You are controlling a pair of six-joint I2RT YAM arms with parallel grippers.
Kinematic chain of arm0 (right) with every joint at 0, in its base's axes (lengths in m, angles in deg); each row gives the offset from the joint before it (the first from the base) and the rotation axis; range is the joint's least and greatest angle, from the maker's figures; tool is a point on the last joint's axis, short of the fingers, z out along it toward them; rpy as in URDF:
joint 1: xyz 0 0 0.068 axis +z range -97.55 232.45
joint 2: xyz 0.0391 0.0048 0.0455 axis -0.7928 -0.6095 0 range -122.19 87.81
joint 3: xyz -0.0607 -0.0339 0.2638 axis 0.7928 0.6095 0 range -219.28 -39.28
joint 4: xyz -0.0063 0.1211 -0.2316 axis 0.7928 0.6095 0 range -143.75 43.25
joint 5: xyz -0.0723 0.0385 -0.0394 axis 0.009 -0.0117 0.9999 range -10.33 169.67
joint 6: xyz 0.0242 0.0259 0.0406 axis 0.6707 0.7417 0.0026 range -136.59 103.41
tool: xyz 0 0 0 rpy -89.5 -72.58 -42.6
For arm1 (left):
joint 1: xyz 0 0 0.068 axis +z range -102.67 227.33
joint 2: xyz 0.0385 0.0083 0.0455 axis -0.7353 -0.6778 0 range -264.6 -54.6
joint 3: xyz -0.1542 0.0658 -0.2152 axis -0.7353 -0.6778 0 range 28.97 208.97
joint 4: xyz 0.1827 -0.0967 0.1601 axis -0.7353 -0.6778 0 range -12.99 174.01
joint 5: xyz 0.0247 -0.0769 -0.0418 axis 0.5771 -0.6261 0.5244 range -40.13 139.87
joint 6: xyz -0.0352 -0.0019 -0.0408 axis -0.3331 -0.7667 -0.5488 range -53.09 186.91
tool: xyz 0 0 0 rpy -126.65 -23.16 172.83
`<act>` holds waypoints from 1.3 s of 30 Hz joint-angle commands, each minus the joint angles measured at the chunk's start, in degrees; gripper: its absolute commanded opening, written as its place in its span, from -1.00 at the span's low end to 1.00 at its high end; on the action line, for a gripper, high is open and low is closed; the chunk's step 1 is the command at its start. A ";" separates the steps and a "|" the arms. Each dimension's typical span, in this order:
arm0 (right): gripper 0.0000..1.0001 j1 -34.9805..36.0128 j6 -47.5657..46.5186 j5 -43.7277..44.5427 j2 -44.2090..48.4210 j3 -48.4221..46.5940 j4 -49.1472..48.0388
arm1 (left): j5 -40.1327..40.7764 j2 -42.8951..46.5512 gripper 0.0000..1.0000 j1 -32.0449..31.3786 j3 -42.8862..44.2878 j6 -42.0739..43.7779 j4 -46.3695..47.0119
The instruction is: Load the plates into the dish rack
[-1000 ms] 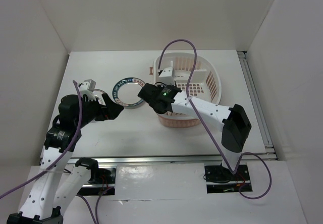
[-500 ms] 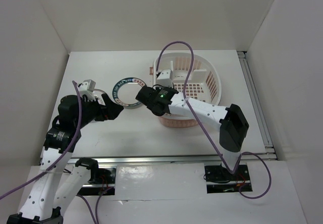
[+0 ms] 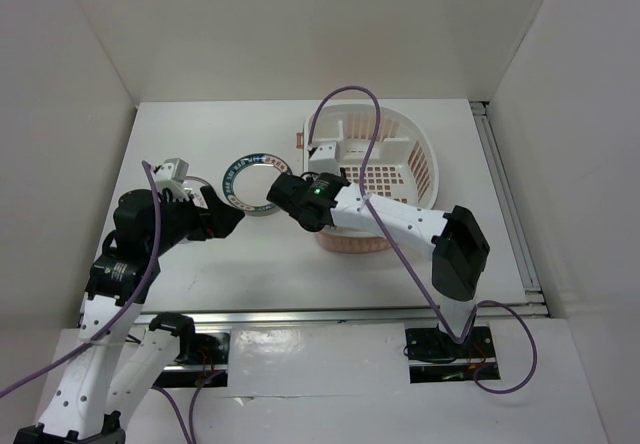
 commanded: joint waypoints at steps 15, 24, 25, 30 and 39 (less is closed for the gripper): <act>0.44 1.13 -2.24 -0.47 4.90 -5.62 -2.40 | -0.45 0.83 1.00 -0.12 -0.04 0.85 1.04; 1.00 1.13 -10.41 -1.09 6.93 -13.07 -4.70 | 4.55 -0.23 1.00 -0.12 -0.04 0.33 -0.19; 1.00 1.74 -11.03 -0.56 6.93 -14.57 -3.56 | 5.25 -0.23 1.00 -0.12 -0.04 0.32 -0.80; 1.00 5.26 -14.45 3.13 8.77 -24.58 0.40 | 11.84 -3.65 1.00 -0.12 1.01 -2.66 -3.08; 1.00 21.16 -27.00 -3.26 25.81 -10.65 -14.67 | 14.50 -7.98 1.00 9.98 -13.26 -26.71 4.18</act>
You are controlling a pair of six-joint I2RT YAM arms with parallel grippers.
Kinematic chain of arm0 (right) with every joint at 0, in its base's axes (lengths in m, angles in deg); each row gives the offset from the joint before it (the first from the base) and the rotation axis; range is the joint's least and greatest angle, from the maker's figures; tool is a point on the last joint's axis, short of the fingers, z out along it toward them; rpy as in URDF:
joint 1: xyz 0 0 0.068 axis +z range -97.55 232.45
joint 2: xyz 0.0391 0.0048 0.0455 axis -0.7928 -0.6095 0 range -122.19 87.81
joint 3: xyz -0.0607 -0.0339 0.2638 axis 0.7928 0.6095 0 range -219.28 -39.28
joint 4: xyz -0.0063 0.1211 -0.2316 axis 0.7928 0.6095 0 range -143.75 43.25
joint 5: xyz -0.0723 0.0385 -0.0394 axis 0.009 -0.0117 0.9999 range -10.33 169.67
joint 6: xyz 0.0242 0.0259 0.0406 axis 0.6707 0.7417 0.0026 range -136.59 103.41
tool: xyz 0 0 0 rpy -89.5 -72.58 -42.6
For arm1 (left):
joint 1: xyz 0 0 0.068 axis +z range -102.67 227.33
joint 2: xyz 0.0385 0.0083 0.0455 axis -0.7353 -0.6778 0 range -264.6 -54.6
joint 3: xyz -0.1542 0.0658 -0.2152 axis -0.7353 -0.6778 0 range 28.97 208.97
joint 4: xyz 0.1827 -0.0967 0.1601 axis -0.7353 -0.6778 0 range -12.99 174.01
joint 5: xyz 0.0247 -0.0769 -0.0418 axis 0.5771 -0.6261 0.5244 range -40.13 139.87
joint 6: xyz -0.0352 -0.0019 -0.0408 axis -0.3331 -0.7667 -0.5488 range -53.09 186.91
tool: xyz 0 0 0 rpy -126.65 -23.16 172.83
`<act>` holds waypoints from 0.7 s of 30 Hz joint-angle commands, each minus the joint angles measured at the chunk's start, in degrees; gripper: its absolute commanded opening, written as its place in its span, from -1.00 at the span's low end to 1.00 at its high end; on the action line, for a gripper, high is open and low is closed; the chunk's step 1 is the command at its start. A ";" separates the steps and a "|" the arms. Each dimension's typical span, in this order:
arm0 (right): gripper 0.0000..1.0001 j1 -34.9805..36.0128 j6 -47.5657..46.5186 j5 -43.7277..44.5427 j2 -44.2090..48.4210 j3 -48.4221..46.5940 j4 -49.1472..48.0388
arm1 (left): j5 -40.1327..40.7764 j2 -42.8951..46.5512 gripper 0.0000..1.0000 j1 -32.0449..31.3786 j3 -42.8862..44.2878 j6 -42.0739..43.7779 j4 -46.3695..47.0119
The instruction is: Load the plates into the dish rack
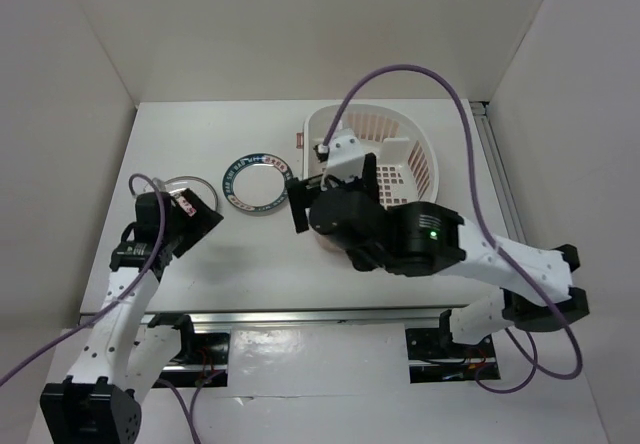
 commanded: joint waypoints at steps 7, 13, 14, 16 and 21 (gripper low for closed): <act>1.00 2.44 -12.02 -12.31 8.29 7.99 -9.58 | 3.40 3.32 1.00 6.11 -21.51 -21.41 21.98; 1.00 2.44 -14.65 -14.51 9.34 10.01 -10.37 | 8.58 5.60 1.00 6.11 -29.17 -24.41 31.48; 1.00 2.44 -15.18 -14.51 10.04 10.54 -10.37 | 9.63 5.61 1.00 6.11 -29.19 -25.28 32.27; 1.00 2.97 -15.70 -14.51 10.57 11.15 -10.90 | 12.97 5.00 1.00 6.63 -30.67 -25.99 33.33; 1.00 2.97 -16.24 -15.04 10.57 11.68 -11.43 | 17.72 0.34 1.00 7.86 -31.21 -27.75 37.10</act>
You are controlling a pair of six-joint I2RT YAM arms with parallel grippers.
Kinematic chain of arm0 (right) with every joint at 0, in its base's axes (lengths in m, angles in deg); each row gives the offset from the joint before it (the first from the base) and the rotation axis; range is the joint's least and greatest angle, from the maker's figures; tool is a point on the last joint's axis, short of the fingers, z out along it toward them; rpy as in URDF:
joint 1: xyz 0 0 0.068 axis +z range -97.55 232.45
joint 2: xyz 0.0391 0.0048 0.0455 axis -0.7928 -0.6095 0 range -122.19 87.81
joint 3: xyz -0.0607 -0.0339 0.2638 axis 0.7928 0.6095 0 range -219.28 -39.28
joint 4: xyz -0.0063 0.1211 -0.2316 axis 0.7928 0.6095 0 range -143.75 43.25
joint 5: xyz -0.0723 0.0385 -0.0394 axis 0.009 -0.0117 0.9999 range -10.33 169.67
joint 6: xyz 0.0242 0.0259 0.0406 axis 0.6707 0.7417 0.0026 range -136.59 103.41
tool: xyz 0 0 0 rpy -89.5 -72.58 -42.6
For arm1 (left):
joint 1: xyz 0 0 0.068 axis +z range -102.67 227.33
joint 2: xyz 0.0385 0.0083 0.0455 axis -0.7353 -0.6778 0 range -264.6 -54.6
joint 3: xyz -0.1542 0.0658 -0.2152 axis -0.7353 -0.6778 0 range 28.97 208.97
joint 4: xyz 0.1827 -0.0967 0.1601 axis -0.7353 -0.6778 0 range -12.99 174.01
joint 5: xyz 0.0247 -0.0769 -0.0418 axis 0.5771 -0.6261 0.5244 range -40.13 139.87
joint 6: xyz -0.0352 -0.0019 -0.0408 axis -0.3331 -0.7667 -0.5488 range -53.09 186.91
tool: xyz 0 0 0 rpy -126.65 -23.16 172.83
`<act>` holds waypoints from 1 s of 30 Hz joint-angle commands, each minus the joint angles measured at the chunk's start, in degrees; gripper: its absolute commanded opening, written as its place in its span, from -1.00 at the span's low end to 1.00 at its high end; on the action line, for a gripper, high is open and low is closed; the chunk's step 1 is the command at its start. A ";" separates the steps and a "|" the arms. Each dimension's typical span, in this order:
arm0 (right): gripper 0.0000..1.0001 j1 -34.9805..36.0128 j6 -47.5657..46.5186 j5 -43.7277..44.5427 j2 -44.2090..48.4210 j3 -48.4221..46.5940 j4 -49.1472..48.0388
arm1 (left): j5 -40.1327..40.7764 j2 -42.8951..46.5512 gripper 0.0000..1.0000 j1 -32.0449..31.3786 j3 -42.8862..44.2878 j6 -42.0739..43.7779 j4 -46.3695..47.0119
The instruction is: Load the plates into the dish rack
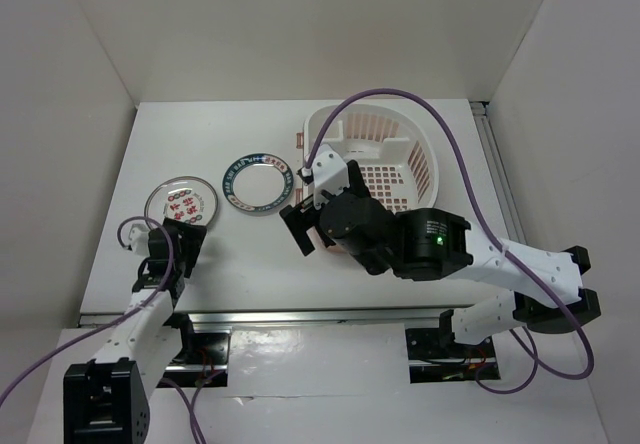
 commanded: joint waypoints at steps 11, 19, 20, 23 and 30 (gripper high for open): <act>1.00 0.48 -1.57 0.02 0.16 0.52 -4.98 | 4.99 -17.38 0.95 5.97 5.66 -2.57 9.96; 1.00 0.48 -1.04 0.02 0.16 1.04 -6.30 | 1.82 -23.71 0.66 7.03 8.22 -3.81 9.52; 1.00 0.48 -1.04 0.02 0.16 1.04 -6.30 | 1.30 -23.72 0.66 7.55 8.22 -3.81 9.52; 1.00 0.48 -0.52 0.02 -0.46 1.04 -6.30 | 1.30 -24.24 0.32 7.55 8.75 -3.81 8.30; 1.00 0.48 -0.52 0.02 0.07 1.04 -6.83 | 0.50 -28.10 -0.21 8.17 11.56 -3.81 5.66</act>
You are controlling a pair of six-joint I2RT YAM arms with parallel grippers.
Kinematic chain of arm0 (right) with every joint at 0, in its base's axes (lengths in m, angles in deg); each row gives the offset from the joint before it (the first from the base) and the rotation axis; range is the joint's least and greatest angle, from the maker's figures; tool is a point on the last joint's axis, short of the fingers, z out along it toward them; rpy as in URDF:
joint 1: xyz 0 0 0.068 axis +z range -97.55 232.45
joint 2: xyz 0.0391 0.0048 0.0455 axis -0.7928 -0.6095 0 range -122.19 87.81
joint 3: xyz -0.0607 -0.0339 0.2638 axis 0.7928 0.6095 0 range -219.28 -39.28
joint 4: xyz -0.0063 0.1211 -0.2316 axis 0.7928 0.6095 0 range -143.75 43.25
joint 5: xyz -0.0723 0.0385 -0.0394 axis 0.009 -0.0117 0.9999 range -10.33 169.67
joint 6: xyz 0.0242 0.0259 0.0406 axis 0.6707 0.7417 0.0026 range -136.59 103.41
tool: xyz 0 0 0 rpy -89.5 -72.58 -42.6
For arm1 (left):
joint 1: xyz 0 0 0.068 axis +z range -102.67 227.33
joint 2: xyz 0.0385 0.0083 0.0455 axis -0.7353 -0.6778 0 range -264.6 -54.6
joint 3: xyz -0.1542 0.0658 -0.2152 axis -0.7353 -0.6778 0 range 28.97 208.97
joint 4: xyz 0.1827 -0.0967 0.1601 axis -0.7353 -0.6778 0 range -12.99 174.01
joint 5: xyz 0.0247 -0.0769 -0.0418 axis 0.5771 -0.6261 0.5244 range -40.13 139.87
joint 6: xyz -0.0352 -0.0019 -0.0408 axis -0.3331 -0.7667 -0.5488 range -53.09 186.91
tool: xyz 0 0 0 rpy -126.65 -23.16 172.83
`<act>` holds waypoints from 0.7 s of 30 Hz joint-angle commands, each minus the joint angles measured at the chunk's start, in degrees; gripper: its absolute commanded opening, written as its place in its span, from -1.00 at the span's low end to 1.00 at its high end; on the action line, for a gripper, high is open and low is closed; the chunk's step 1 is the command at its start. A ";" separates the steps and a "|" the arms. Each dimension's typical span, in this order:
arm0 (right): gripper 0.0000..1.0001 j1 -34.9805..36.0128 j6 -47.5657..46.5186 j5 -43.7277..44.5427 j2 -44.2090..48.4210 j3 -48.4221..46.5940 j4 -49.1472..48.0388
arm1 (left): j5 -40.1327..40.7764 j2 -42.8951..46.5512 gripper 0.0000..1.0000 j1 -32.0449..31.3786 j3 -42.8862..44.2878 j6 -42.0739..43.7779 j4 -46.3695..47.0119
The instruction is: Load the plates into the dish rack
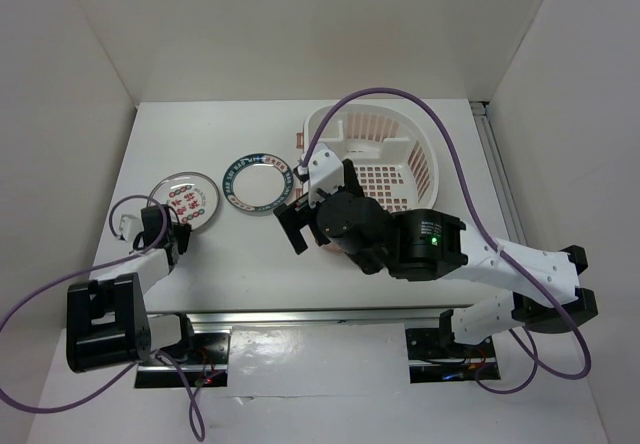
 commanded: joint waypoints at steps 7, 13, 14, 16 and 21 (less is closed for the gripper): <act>1.00 1.01 0.75 -0.37 1.08 0.96 -2.85 | -1.07 -7.23 -0.45 2.69 5.54 -0.40 -5.41; 1.00 1.01 0.75 0.15 1.08 0.96 -2.85 | -2.57 -11.28 -0.97 4.45 8.09 -0.40 -4.89; 1.00 1.01 0.75 0.15 1.08 0.96 -2.85 | -3.18 -11.81 -1.00 5.06 8.62 0.13 -5.49; 1.00 1.01 0.75 0.77 1.08 1.49 -2.85 | -3.18 -12.60 -1.00 5.07 10.11 0.74 -6.28; 1.00 1.01 0.75 1.29 1.08 1.49 -2.85 | 0.33 -9.63 -1.00 5.07 14.16 3.64 -13.31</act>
